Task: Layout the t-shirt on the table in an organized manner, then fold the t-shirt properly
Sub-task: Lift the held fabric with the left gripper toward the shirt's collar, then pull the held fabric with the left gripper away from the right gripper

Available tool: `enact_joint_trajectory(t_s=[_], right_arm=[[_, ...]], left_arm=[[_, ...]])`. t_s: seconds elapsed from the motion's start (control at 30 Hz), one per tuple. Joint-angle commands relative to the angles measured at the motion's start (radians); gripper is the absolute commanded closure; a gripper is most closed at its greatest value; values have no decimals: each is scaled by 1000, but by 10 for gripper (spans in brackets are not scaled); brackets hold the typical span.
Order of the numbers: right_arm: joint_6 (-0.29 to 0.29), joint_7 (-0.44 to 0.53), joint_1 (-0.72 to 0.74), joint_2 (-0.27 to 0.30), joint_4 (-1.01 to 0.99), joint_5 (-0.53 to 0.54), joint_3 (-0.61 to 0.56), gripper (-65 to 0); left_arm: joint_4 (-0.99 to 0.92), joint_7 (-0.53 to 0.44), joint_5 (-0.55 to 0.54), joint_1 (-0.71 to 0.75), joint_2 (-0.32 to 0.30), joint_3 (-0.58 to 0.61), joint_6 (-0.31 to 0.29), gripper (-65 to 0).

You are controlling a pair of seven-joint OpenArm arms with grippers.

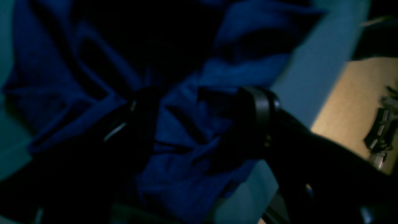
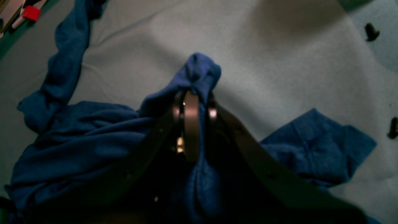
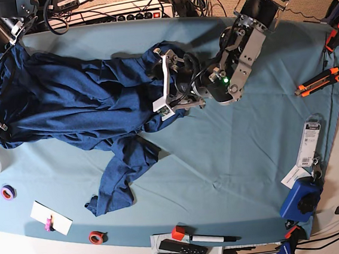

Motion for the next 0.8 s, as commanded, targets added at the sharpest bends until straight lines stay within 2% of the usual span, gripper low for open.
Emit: enact_joint_trajectory(t_s=[0.0,0.2,0.37,0.63,0.77], right_arm=[[2,19,19,28,14,24,3,0],[2,19,19,28,14,24,3,0],[2,19,19,28,14,24,3,0],[2,19,19,28,14,24,3,0],[2,19,19,28,14,24,3,0]], left_arm=[[11,-5,-15,-3,5,-3,0,-391],[10,-4,-61,62,9,-3,-5,-391],[10,-3,-60,71,42,-3,-8,-391],[10,-5,-48,72,102,-3,-7,-390],[10,-24,18,71,110,-3,27,-384]])
